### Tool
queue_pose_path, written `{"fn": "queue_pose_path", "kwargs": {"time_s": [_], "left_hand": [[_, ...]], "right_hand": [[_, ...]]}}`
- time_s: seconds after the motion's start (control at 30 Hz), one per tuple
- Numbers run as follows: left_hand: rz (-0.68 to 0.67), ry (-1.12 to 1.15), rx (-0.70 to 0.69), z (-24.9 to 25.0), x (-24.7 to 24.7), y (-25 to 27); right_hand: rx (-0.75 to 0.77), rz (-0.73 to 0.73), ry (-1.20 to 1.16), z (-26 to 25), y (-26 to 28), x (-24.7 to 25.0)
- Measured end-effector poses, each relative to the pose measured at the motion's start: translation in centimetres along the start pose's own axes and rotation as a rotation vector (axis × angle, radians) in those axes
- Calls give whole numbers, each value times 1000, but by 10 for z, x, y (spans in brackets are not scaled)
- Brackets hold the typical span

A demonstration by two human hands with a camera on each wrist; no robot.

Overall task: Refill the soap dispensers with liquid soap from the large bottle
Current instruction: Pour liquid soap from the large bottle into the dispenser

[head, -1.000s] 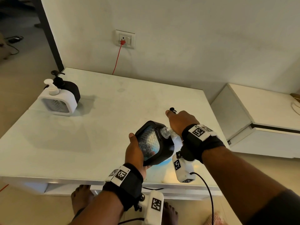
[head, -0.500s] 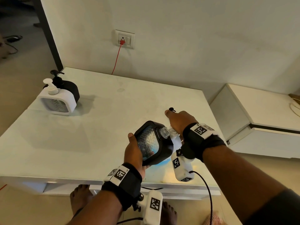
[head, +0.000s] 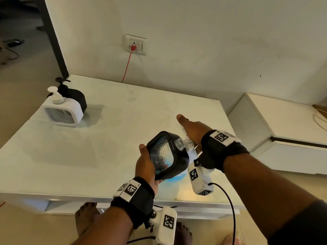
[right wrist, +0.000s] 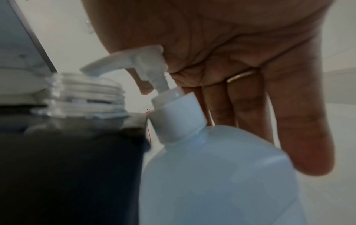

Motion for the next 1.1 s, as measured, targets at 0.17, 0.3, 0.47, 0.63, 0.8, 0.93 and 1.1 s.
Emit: {"fn": "queue_pose_path", "kwargs": {"time_s": [0.17,0.3,0.47,0.63,0.8,0.93,1.1], "left_hand": [[-10,15,-8,0,1,1],[-3,9,0,-2,2,2],[0,-2,-6,-1,2,3],[-18,1,-18,3,1,3],[-21,1,-12,1,2,2],[-19,6,-16,-1,2,0],[-6,-17,-18,-3,2,1]], "right_hand": [[-37,81,47,5,-5,-2],[-30,121,73,8,0,2],[-21,111,76,7,2,0],[-12,-84,-80,0,-3,-5],[-19,-66,-87,0,0,-4],[-8,-23,-67,1,4,-4],[-14,-1,31,2,6,-5]]}}
Point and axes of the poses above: each hand's wrist, its own y-axis away from the middle knuckle, its own x-axis out of the back of the hand, z = x × y, the point moved 4 cm from there along -y, towards the middle knuckle, and after that the axes turned 2 degrees about x, right-handed, at the moved point
